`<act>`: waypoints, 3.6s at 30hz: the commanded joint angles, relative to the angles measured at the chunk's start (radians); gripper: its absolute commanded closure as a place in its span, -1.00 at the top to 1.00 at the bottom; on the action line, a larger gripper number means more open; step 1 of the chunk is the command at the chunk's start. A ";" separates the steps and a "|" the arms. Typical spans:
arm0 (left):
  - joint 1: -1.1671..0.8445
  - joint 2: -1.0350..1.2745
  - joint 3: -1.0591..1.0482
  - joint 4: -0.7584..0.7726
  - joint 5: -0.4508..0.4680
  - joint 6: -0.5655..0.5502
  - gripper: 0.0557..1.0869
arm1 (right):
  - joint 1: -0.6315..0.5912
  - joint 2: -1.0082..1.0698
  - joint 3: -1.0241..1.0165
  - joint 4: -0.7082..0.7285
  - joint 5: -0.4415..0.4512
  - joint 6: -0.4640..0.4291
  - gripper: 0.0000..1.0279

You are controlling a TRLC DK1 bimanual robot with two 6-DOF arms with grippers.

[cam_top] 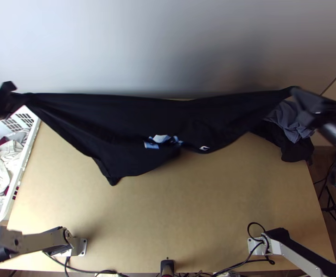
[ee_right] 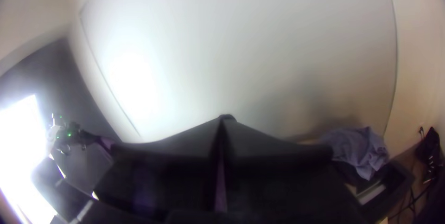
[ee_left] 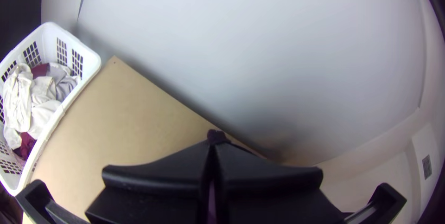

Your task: Fold the t-shirt

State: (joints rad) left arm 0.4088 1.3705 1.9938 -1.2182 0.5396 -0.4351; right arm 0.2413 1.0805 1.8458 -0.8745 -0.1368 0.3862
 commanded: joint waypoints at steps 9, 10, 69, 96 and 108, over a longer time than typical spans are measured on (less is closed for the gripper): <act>0.012 -0.309 0.063 0.102 0.092 -0.140 -0.92 | 0.001 0.085 0.518 -0.109 -0.009 0.108 -0.95; 0.012 -0.343 0.063 0.143 0.099 -0.177 -0.92 | 0.003 0.073 0.529 -0.092 -0.009 0.115 -0.95; -0.143 -0.826 -0.934 1.039 -0.319 -0.034 -0.92 | 0.096 -0.257 -0.461 0.531 0.177 -0.076 -0.95; -0.274 -0.123 -1.107 1.602 -0.443 0.038 -0.92 | -0.069 0.602 -0.459 1.106 0.109 -0.201 -0.95; -0.306 0.283 -0.865 1.692 -0.500 0.105 -0.92 | -0.073 0.949 -0.102 1.114 0.111 -0.233 -0.95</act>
State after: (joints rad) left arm 0.1169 1.4429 1.0119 0.4282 0.0608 -0.3717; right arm 0.1738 1.8381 1.5482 0.2394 -0.0265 0.1703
